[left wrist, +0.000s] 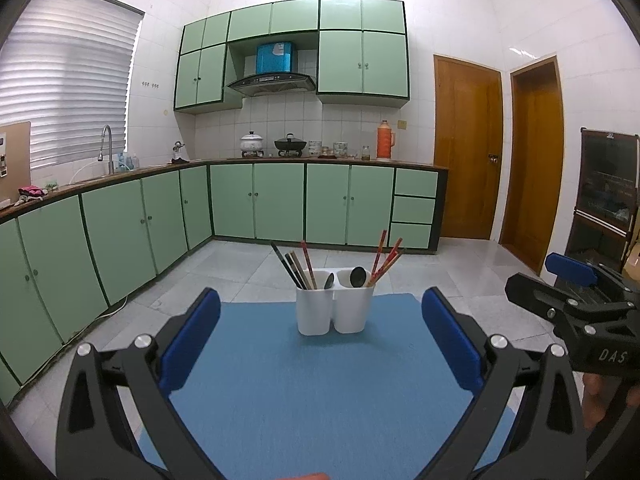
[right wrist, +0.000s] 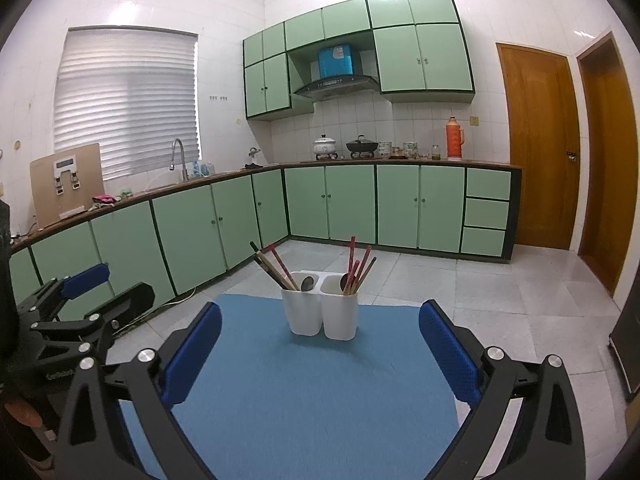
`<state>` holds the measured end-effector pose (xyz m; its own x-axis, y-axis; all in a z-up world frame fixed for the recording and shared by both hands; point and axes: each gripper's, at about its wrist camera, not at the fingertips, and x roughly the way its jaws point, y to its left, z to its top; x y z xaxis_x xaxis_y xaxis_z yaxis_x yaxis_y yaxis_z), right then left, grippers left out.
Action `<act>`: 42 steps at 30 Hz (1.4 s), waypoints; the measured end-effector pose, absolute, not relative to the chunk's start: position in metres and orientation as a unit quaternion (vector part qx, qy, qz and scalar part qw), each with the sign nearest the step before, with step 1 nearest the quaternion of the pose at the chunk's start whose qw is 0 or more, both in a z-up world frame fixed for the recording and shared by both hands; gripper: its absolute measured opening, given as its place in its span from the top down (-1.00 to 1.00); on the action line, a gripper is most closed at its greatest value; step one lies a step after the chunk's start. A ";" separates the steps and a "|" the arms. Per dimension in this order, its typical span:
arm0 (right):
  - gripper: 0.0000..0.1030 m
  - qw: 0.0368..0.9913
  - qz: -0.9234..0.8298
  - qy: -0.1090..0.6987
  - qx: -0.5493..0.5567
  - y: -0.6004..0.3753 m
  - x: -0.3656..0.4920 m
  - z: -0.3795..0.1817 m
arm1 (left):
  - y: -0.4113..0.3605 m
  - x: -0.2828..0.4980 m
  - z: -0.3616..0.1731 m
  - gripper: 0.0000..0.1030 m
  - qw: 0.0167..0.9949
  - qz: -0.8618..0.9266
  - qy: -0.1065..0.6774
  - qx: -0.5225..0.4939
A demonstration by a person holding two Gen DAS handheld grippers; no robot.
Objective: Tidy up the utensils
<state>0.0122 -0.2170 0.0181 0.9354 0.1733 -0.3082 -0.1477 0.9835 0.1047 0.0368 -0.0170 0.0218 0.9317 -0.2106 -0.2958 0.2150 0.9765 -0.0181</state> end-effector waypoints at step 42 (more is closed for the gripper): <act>-0.88 0.982 0.086 0.162 0.036 -0.211 0.013 0.016 | -0.017 0.034 0.021 -0.90 0.984 -0.104 0.145 0.007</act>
